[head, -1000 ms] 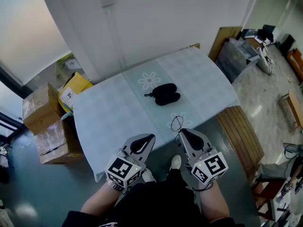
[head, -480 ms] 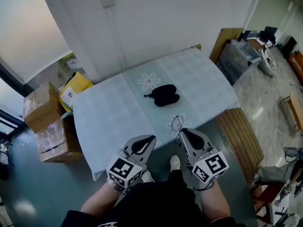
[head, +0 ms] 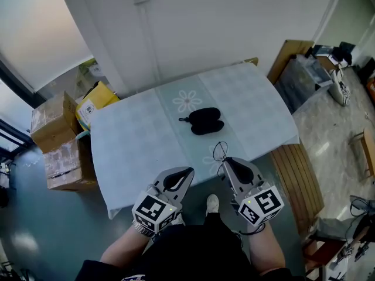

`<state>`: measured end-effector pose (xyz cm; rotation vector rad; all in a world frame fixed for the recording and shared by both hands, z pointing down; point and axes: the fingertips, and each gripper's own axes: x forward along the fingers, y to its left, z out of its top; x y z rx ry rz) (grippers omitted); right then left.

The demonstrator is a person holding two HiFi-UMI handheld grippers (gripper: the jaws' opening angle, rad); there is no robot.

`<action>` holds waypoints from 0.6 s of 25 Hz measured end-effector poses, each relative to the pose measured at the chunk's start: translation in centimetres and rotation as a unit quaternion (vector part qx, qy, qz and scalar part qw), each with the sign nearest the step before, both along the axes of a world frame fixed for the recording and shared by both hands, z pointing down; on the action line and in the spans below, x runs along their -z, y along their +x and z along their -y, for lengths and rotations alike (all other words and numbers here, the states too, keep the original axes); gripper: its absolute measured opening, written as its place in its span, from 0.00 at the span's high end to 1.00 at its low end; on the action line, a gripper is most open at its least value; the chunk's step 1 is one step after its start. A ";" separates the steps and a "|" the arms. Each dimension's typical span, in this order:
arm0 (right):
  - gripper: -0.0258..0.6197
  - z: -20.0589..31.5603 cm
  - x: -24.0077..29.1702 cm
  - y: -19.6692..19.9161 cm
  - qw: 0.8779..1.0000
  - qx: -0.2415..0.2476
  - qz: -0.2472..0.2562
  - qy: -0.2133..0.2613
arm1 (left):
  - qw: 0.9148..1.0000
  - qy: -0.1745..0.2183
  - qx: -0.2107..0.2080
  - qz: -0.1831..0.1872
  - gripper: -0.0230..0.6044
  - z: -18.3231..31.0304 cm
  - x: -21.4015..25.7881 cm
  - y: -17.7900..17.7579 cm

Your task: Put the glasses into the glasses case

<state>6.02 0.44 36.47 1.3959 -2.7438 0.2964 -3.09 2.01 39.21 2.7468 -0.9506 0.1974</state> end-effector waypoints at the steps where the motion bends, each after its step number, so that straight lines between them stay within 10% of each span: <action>1: 0.91 0.3 0.0 0.2 1.000 0.003 0.000 0.000 | 1.000 -0.002 0.004 0.000 0.92 0.1 -0.1 0.3; 15: 0.91 3.2 -0.4 3.3 0.999 0.053 0.002 0.006 | 0.999 -0.005 0.046 0.009 0.92 1.5 -0.6 3.5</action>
